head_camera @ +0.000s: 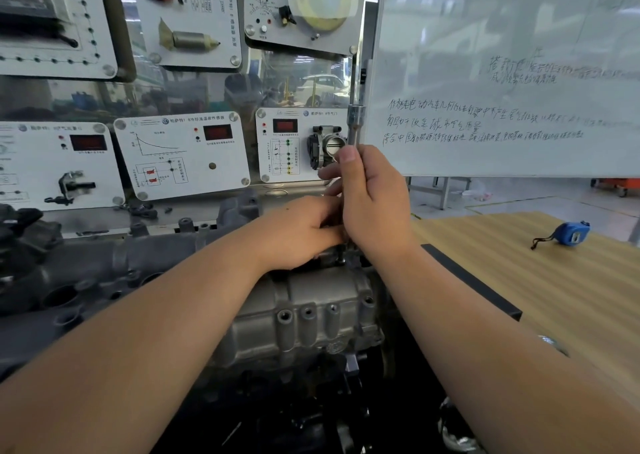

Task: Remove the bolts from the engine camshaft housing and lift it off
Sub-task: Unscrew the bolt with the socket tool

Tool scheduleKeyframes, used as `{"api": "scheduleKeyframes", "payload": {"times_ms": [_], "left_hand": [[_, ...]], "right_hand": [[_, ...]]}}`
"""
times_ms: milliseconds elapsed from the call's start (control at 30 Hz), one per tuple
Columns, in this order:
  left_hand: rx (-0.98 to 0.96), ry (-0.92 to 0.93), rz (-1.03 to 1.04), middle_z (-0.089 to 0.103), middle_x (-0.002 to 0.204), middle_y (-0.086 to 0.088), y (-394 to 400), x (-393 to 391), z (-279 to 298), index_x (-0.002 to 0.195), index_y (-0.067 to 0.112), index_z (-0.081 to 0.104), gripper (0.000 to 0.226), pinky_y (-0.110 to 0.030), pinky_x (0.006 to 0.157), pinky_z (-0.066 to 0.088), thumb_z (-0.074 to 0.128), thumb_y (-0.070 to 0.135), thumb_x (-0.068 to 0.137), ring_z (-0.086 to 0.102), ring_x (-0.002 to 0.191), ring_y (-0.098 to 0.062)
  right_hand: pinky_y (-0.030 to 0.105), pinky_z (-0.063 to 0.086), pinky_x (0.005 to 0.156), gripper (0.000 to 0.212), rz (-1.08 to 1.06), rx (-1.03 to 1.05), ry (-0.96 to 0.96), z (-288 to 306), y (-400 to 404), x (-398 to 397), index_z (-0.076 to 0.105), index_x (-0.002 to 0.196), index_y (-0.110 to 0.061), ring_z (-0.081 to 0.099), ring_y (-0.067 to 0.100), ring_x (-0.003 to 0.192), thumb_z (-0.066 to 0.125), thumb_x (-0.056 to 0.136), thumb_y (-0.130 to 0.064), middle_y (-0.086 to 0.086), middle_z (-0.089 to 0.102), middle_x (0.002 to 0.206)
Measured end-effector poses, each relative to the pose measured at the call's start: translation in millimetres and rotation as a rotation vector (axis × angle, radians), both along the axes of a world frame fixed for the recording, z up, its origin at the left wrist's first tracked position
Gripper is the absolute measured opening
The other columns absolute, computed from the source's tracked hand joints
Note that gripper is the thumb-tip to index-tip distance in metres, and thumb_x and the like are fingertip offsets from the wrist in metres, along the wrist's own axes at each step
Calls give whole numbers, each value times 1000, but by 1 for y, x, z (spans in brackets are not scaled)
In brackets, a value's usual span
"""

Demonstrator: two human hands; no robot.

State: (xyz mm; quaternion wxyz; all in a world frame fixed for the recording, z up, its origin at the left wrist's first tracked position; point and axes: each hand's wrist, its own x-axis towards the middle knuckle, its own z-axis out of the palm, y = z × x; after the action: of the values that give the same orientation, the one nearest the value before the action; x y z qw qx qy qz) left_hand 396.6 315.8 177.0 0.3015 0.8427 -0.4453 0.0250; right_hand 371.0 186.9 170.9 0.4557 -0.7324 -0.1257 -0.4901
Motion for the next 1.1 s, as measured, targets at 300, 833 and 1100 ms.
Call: {"api": "scheduleKeyframes", "payload": {"times_ms": [300,833,1100], "left_hand": [[-82,-34,32,70,87,8,-4,1,-1,108,27,65,17,-17,58,44,69,26,91,63,72,-2],[-95,-21,29,72,89,-1,-2,1,-1,107,26,67,16,-30,67,52,70,23,91,64,70,-11],[-95,2,24,72,76,7,0,1,-1,99,25,69,9,-36,68,54,66,19,93,65,67,-9]], "right_hand": [[22,52,67,14,-20,31,-38,-2,-3,4,48,88,-40,69,3,76,51,93,-53,-17,72,88],[25,52,67,13,-32,15,-4,-3,-5,1,50,87,-39,67,6,75,57,94,-48,-9,70,79],[39,56,73,31,-20,-36,15,-2,-1,-1,60,101,-23,66,4,78,38,101,-46,-13,73,88]]}}
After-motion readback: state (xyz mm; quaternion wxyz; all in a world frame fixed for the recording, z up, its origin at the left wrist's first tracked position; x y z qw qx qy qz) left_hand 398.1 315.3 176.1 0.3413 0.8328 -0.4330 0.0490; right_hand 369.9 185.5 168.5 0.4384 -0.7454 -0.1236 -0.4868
